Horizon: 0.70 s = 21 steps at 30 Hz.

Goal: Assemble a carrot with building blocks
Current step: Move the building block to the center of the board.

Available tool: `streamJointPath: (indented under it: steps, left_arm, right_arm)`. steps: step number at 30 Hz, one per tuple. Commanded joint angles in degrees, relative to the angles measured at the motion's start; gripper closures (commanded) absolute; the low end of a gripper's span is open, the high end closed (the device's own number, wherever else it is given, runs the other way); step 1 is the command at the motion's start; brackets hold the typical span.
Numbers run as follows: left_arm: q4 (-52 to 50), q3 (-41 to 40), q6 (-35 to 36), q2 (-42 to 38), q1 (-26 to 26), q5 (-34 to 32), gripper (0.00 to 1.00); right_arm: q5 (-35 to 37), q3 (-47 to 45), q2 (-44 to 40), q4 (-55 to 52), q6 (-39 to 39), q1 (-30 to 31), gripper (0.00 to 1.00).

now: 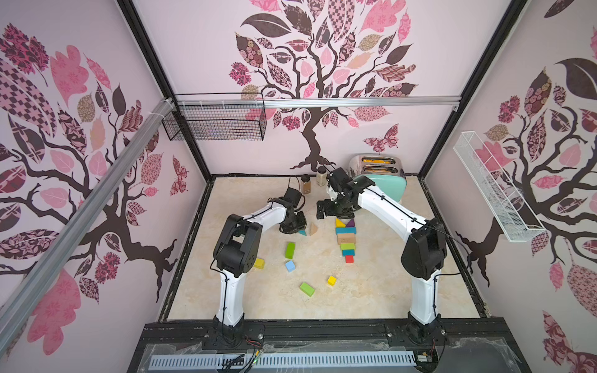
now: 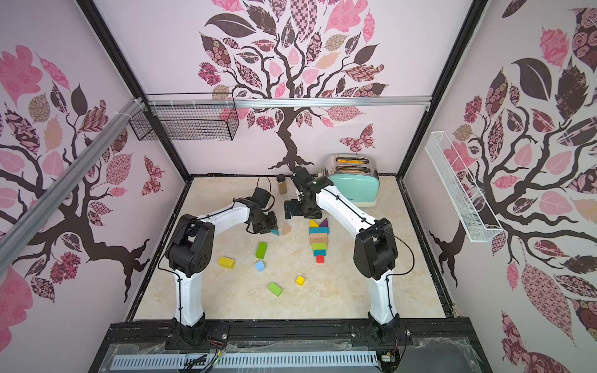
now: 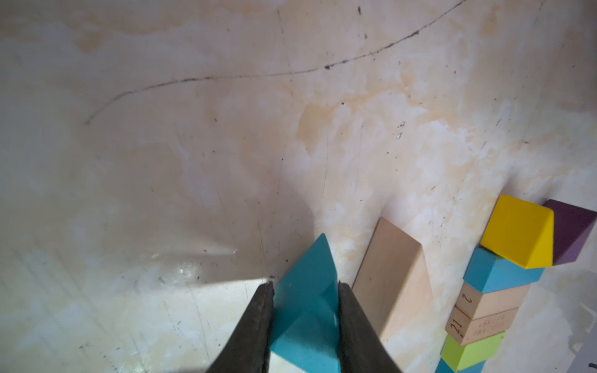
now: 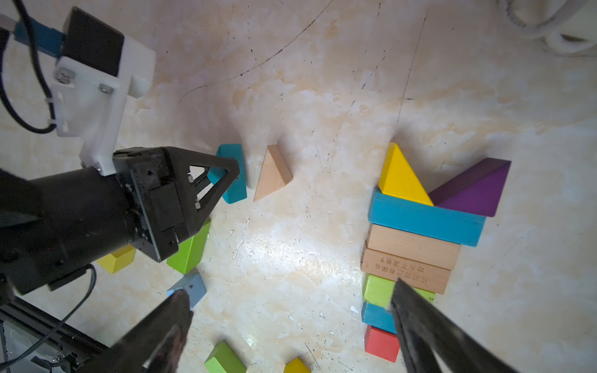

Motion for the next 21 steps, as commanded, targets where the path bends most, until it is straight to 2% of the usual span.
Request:
streamJointPath:
  steps: [1,5,9,13,17,21]
  left_arm:
    - [-0.26,1.22,-0.44,1.45,-0.32,-0.30,0.63]
    - [-0.09,1.18,-0.33,1.35,-0.58,-0.59,0.57]
    - [0.35,1.21,-0.44,1.12,-0.83,-0.74,0.46]
    - [1.59,0.40,-0.31,-0.95,-0.80,-1.80,0.40]
    - [2.37,-1.50,0.72,-6.39,-0.12,-5.38,0.34]
    - [3.45,-6.79,2.03,-14.55,3.99,-5.39,0.29]
  right_arm:
    - [-0.49,0.06,-2.37,0.53,-0.46,-0.25,0.01]
    - [-0.69,0.06,-2.24,0.62,-0.30,-0.22,0.01]
    - [-0.80,0.01,-2.26,0.71,-0.47,-0.19,0.01]
    - [-1.19,-0.01,-2.61,0.92,-0.70,-0.24,0.01]
    - [-1.41,0.40,-3.44,0.78,-1.64,0.23,0.01]
    - [-2.18,1.36,-2.77,-0.32,-4.01,2.77,0.01]
